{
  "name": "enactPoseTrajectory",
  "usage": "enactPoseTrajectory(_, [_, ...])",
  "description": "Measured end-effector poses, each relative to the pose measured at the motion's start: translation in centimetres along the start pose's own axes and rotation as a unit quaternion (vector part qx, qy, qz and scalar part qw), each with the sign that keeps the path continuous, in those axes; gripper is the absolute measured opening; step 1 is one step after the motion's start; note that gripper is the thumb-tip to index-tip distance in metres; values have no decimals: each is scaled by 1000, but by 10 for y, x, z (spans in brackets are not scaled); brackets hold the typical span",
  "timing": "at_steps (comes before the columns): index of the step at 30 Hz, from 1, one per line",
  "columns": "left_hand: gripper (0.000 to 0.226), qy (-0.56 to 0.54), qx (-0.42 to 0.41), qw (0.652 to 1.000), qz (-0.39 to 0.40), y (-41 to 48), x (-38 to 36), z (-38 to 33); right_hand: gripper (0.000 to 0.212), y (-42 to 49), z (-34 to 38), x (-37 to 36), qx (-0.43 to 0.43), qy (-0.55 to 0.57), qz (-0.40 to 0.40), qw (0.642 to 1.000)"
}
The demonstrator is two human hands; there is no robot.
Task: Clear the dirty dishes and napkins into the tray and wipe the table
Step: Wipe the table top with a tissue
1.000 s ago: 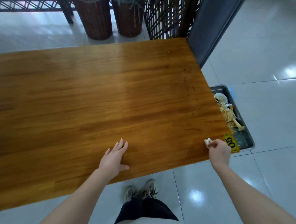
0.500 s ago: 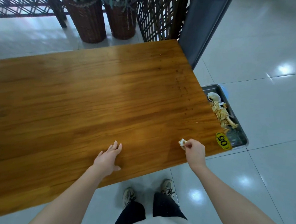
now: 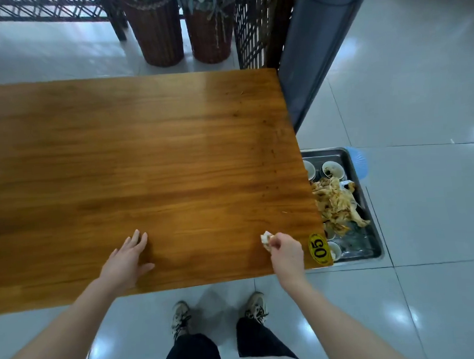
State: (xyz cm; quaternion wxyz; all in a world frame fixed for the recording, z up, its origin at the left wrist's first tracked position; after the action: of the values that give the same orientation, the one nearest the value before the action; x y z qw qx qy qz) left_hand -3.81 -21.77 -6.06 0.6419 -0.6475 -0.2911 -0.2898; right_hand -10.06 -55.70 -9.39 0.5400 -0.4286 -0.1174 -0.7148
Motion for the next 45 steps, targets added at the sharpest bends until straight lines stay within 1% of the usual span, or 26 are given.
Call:
enactPoseTrajectory(1, [82, 0, 8, 1000, 1, -2, 0, -4, 19, -8, 6, -10, 37, -8, 46, 998])
enactPoseTrajectory(3, [82, -10, 19, 1000, -9, -5, -4, -14, 22, -24, 16, -23, 129, -41, 131, 982])
enactPoseTrajectory(4, [82, -17, 20, 999, -17, -6, -5, -19, 22, -29, 17, -26, 164, -47, 152, 974])
enactPoseTrajectory(6, [83, -31, 13, 999, -39, -9, -5, -29, 20, -27, 10, -23, 190, -41, 154, 969])
enactPoseTrajectory(9, [83, -51, -5, 997, -60, -12, -5, -43, 24, -11, -6, -4, 144, -34, 113, 982])
enactPoseTrajectory(12, [81, -63, -15, 996, -68, -12, -3, -51, 17, 14, -25, 22, 77, -15, 62, 995])
enactPoseTrajectory(15, [79, -56, -22, 996, -71, -9, 0, -53, 20, 30, -46, 46, 11, -27, 1, 1000])
enactPoseTrajectory(17, [80, -50, -24, 996, -69, -7, 0, -53, 21, 31, -52, 51, -8, -32, -28, 999])
enactPoseTrajectory(19, [82, -50, -26, 996, -64, -5, 1, -52, 21, 24, -46, 44, -8, -38, -30, 999])
enactPoseTrajectory(22, [85, -39, -36, 997, -56, -2, 2, -49, 20, 7, -25, 19, 12, -17, 5, 1000])
enactPoseTrajectory(25, [87, -30, -37, 998, -28, 1, -1, -47, 19, -6, 0, -8, 68, -20, 60, 996])
enactPoseTrajectory(27, [85, -36, -36, 999, -8, 3, -5, -47, 22, -11, 16, -21, 119, -46, 99, 987])
enactPoseTrajectory(29, [80, -44, -35, 998, -5, 6, -7, -47, 22, -10, 24, -28, 160, -73, 121, 977])
enactPoseTrajectory(30, [77, -44, -36, 998, -6, 8, -6, -46, 21, -8, 25, -28, 165, -77, 121, 976])
enactPoseTrajectory(31, [75, -40, -39, 998, -8, 10, -4, -45, 20, -5, 26, -27, 157, -74, 114, 978])
enactPoseTrajectory(32, [73, -31, -42, 999, -9, 12, -1, -44, 19, 0, 25, -24, 132, -64, 98, 984])
enactPoseTrajectory(35, [71, -8, -52, 999, -7, 15, 5, -41, 19, 21, 15, -4, 17, -16, 32, 999])
enactPoseTrajectory(37, [74, -3, -64, 998, 0, 15, 4, -39, 18, 33, 5, 14, -18, -23, -3, 1000])
enactPoseTrajectory(40, [81, 3, -80, 997, 5, 15, -2, -36, 18, 38, -4, 28, -34, -45, -46, 997])
enactPoseTrajectory(45, [87, -1, -88, 996, 10, 15, -4, -34, 19, 24, 17, 6, -29, -50, -63, 996])
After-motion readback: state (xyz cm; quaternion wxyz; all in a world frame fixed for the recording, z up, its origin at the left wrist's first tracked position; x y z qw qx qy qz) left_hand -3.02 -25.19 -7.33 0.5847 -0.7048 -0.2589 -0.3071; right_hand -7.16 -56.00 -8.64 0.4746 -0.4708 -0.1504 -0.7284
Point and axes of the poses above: each hand's wrist, its own y-axis towards the middle knuckle, its own x-axis out of the back of the hand, z = x × y, the point moved 1 cm from there along y, towards the middle knuckle, and after that the axes turned 2 degrees about x, right-handed, at the moved point
